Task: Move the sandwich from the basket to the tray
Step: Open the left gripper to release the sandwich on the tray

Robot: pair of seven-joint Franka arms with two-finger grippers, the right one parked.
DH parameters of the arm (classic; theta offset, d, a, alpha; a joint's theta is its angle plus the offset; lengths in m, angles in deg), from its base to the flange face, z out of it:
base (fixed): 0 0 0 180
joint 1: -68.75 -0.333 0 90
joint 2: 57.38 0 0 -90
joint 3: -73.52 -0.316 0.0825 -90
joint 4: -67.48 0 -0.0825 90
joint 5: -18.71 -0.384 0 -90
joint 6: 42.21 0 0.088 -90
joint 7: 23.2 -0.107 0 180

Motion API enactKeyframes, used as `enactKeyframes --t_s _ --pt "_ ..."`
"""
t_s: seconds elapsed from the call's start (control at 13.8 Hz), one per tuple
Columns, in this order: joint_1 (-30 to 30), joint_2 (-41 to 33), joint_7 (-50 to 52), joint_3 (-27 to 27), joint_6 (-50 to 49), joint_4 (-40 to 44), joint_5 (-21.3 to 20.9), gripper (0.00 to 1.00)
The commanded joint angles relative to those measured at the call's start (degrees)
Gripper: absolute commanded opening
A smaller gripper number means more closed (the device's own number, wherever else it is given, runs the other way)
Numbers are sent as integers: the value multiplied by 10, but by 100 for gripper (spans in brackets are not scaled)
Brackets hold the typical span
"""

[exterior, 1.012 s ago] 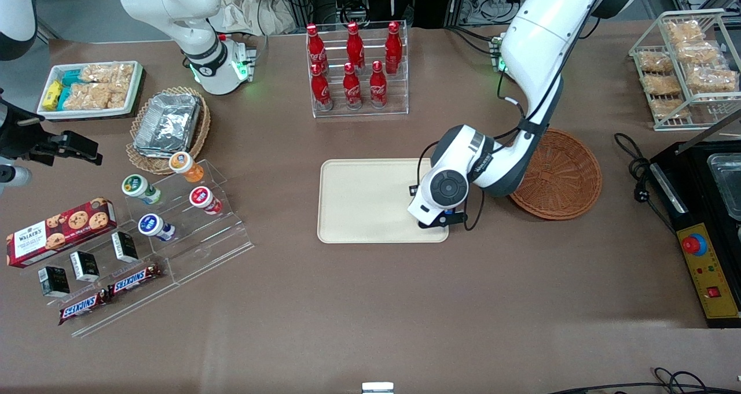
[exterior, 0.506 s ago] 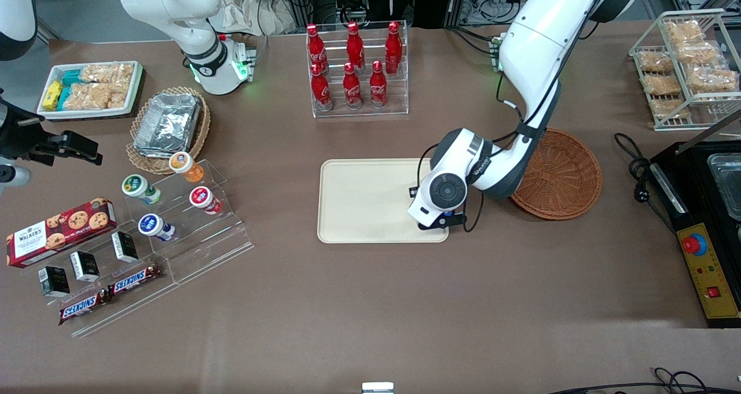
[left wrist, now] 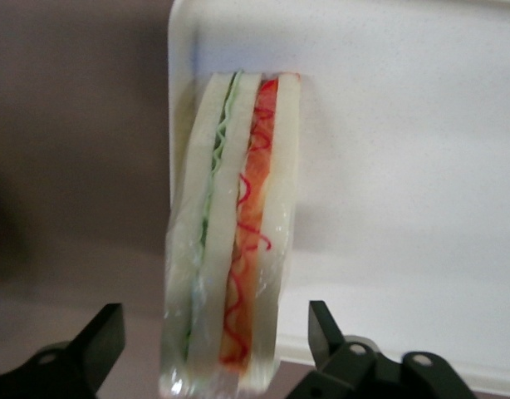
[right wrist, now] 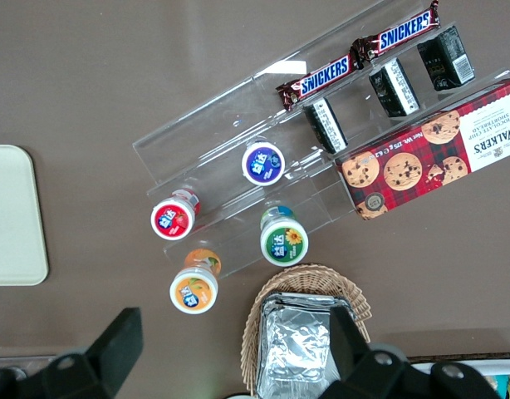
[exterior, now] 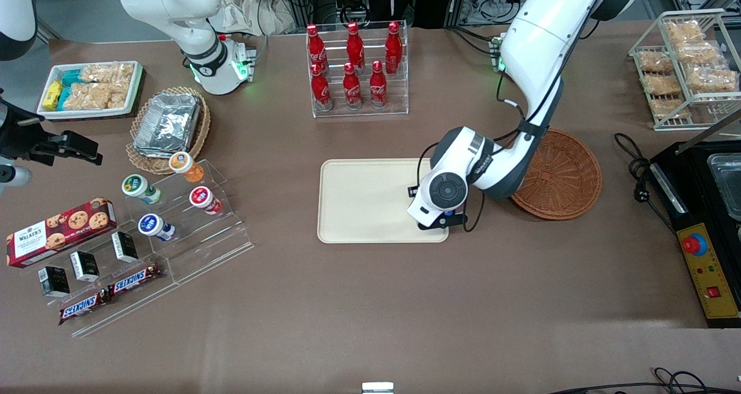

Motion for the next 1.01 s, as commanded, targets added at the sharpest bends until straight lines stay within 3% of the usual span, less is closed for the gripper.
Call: enactKeyframes --t_s 0.0,0.51,0.94 --pt "2 -53 10 -8 -45 -2 -10 100" --pt "-47 -152 -6 -18 -110 -3 -51 100" --pt "-148 -238 -141 -18 -157 -14 -68 100"
